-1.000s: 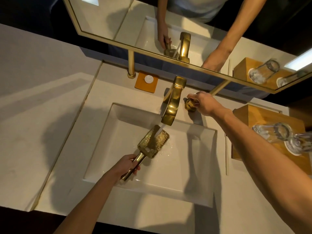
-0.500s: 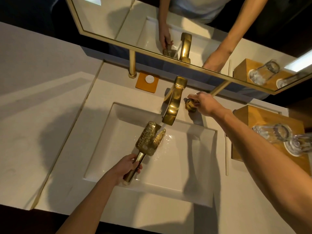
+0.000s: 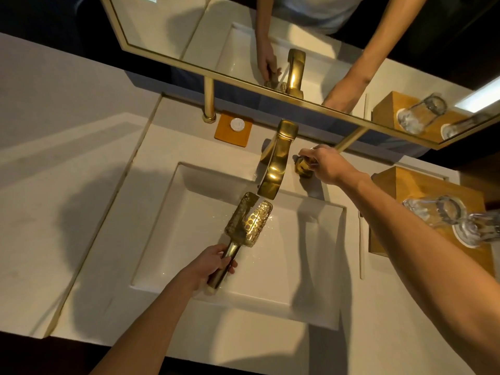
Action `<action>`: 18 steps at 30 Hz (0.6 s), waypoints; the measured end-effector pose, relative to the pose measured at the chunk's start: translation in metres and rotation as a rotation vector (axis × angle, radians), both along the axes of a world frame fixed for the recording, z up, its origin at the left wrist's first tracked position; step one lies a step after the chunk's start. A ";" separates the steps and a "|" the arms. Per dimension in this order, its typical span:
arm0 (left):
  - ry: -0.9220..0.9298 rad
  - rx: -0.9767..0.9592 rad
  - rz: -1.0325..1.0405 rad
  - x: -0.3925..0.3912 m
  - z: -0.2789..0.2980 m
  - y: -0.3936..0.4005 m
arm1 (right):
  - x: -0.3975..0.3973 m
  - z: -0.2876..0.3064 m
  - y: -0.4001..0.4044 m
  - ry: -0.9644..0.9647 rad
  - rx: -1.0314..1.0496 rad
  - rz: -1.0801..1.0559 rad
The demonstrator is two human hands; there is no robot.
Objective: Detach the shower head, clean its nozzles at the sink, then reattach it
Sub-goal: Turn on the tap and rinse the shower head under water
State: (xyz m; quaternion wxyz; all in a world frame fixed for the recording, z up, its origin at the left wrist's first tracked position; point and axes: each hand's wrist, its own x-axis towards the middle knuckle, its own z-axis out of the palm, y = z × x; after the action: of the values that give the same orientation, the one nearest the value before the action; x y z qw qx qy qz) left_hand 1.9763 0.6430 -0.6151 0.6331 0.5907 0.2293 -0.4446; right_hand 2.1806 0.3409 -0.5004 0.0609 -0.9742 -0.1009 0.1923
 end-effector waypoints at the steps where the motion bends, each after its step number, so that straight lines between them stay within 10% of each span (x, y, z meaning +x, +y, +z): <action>1: 0.010 -0.009 0.004 -0.001 -0.002 0.001 | 0.000 0.000 0.000 0.000 -0.005 0.004; 18: 0.061 0.023 0.042 0.000 0.000 0.008 | -0.001 0.005 0.003 0.009 -0.016 -0.017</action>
State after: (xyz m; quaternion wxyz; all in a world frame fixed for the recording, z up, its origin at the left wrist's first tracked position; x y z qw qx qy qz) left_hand 1.9768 0.6509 -0.6147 0.6282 0.5791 0.2658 -0.4465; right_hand 2.1792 0.3442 -0.4955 0.0552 -0.9747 -0.0907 0.1968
